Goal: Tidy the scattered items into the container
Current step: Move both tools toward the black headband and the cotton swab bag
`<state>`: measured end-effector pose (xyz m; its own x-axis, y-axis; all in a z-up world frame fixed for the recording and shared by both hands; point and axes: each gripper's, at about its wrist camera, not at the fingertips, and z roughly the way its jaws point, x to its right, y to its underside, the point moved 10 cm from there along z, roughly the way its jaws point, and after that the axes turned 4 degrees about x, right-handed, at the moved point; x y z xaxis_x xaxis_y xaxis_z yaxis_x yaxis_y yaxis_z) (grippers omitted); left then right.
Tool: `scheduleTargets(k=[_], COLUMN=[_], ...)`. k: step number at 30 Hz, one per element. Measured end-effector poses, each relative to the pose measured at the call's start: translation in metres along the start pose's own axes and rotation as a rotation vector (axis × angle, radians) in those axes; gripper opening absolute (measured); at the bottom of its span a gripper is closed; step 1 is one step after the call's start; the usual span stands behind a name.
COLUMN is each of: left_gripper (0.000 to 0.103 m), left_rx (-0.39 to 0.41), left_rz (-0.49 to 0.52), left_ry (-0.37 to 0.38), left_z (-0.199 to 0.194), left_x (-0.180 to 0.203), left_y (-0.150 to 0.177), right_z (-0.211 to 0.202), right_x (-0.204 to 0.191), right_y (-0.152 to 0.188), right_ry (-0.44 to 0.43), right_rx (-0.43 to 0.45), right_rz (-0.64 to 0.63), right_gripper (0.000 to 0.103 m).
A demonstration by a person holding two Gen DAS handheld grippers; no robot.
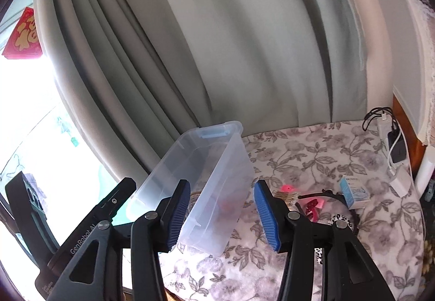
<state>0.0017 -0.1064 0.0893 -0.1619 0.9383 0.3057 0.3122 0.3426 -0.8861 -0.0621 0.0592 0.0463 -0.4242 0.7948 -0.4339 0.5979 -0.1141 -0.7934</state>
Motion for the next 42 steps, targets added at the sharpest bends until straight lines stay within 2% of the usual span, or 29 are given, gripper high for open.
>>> scheduleTargets(k=[5, 7, 15, 23, 27, 35, 39, 42], left_gripper=[0.066, 0.066, 0.066, 0.066, 0.066, 0.066, 0.066, 0.066], left_rx=[0.003, -0.021, -0.08, -0.121, -0.155, -0.322, -0.382, -0.421], left_rz=[0.037, 0.056, 0.126, 0.18, 0.242, 0.296, 0.299, 0.294], left_ry=[0.038, 0.054, 0.118, 0.15, 0.136, 0.084, 0.062, 0.053], left_z=[0.007, 0.038, 0.075, 0.085, 0.101, 0.143, 0.159, 0.17], left_x=[0.033, 0.053, 0.092, 0.118, 0.129, 0.123, 0.116, 0.112], left_y=[0.014, 0.033, 0.065, 0.086, 0.105, 0.165, 0.186, 0.199], right_z=[-0.024, -0.032, -0.061, -0.059, -0.047, 0.005, 0.019, 0.026], right_x=[0.027, 0.04, 0.099, 0.136, 0.149, 0.171, 0.176, 0.17], right_y=[-0.002, -0.001, -0.001, 0.009, 0.023, 0.093, 0.113, 0.117], right_ry=[0.034, 0.05, 0.126, 0.152, 0.169, 0.229, 0.237, 0.233], right_rx=[0.045, 0.057, 0.114, 0.093, 0.045, -0.197, -0.256, -0.269], right_rz=[0.032, 0.054, 0.16, 0.233, 0.242, 0.256, 0.24, 0.196], right_gripper=[0.055, 0.055, 0.055, 0.057, 0.058, 0.059, 0.059, 0.059])
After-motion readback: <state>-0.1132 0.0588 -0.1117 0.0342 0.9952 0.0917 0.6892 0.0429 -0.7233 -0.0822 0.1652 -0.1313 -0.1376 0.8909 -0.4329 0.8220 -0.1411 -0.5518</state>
